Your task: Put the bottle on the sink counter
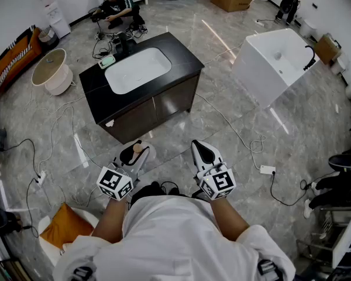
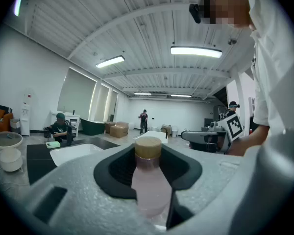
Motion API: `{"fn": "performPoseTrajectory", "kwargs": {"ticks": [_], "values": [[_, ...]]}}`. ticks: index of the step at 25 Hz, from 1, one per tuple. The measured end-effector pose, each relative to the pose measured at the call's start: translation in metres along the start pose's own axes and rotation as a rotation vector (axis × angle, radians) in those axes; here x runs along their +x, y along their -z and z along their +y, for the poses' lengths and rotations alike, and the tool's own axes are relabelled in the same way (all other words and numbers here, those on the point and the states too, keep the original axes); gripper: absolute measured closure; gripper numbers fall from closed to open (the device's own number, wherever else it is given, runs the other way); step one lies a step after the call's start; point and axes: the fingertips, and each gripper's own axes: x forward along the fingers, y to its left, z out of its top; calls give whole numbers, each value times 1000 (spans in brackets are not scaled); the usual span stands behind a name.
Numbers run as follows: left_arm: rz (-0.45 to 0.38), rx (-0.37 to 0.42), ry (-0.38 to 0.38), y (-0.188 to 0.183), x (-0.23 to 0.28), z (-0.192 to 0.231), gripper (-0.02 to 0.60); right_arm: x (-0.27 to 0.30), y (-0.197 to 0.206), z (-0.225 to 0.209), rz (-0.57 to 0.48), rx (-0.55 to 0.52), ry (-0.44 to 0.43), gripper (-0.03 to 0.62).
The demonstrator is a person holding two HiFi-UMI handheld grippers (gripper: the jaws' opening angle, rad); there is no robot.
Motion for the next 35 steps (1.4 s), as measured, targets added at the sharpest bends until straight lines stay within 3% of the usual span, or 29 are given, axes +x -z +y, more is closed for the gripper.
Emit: {"fn": "performPoseTrajectory", "kwargs": {"ticks": [17, 35], "values": [[-67, 18, -161, -8, -13, 26, 437, -4, 4, -23, 20, -2, 106, 579], [-45, 28, -146, -9, -15, 20, 437, -20, 8, -23, -34, 77, 69, 579]]}}
